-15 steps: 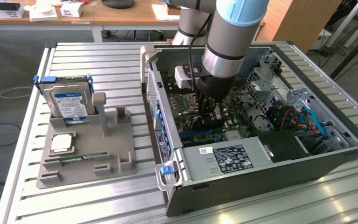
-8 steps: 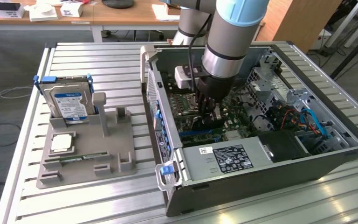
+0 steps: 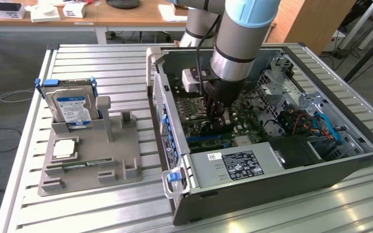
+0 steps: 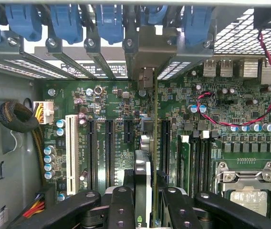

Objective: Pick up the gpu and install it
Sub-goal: 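Insert the gpu into the slot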

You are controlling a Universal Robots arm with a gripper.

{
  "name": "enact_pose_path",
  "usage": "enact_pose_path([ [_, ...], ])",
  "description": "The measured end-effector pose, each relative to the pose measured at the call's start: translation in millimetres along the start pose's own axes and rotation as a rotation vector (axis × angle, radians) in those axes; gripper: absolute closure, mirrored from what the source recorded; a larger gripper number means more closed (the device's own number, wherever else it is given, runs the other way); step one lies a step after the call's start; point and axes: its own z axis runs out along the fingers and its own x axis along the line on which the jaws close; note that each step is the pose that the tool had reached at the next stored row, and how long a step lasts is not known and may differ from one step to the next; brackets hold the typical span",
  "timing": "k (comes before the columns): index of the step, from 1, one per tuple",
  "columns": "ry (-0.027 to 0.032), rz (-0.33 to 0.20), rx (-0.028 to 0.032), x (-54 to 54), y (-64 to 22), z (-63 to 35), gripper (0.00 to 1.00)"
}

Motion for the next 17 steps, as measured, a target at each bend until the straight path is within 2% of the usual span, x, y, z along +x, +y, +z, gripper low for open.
enact_pose_path([
  [17,0.0,0.0,0.0,0.0,0.0,0.7,0.73],
])
